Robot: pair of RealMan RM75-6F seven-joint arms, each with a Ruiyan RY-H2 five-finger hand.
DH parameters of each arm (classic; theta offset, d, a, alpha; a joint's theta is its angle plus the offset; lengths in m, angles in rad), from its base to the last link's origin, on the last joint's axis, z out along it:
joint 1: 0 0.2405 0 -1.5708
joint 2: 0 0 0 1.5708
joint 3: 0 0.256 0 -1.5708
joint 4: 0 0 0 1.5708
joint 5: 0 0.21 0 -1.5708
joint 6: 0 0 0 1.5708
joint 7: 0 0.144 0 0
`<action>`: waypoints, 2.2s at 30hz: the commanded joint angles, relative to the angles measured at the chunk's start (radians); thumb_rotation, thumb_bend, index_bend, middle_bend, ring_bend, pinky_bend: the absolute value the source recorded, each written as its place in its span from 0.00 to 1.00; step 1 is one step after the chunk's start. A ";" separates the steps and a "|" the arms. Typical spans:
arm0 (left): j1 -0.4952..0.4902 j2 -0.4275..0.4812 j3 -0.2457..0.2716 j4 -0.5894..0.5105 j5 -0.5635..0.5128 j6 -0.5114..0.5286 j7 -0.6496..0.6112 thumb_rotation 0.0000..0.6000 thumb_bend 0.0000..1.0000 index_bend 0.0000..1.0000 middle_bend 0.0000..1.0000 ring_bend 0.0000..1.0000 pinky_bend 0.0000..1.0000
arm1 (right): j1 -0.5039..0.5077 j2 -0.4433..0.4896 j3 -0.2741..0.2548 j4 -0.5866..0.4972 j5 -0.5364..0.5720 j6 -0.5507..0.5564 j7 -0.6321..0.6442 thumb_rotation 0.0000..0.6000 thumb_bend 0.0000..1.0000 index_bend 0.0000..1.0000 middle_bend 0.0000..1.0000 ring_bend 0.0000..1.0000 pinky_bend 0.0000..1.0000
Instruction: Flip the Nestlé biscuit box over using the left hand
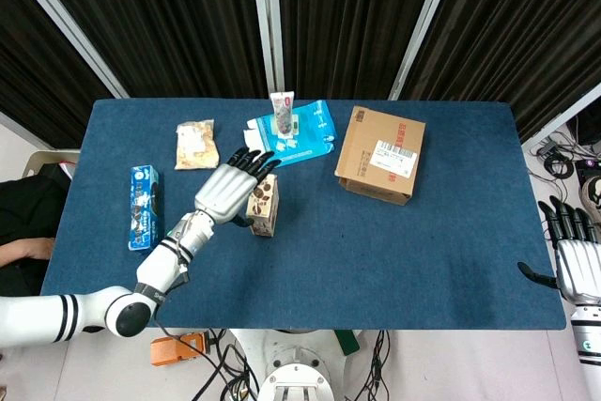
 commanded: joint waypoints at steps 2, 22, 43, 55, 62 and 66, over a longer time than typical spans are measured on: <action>-0.113 -0.025 -0.009 -0.037 -0.225 -0.004 0.124 1.00 0.00 0.00 0.00 0.00 0.00 | 0.000 -0.003 0.000 0.008 0.003 -0.004 0.008 1.00 0.24 0.00 0.00 0.00 0.00; -0.261 -0.074 0.025 0.022 -0.532 0.036 0.173 1.00 0.02 0.08 0.09 0.07 0.13 | 0.003 -0.011 0.000 0.032 0.013 -0.022 0.028 1.00 0.24 0.00 0.00 0.00 0.00; -0.118 -0.032 -0.014 0.034 -0.239 0.033 -0.191 1.00 0.06 0.32 0.41 0.38 0.48 | 0.000 -0.006 -0.001 0.015 0.013 -0.017 0.013 1.00 0.24 0.00 0.00 0.00 0.00; 0.089 -0.312 -0.032 0.418 0.204 -0.016 -0.883 1.00 0.05 0.32 0.40 0.31 0.27 | 0.002 -0.006 0.001 0.016 0.021 -0.026 0.016 1.00 0.24 0.00 0.00 0.00 0.00; 0.128 -0.470 0.007 0.643 0.382 0.051 -1.107 1.00 0.04 0.32 0.40 0.30 0.18 | 0.002 -0.005 0.002 0.009 0.024 -0.026 0.007 1.00 0.24 0.00 0.00 0.00 0.00; 0.129 -0.520 0.027 0.741 0.431 0.059 -1.142 1.00 0.03 0.32 0.40 0.28 0.16 | 0.000 -0.002 0.001 0.004 0.026 -0.026 0.002 1.00 0.24 0.00 0.00 0.00 0.00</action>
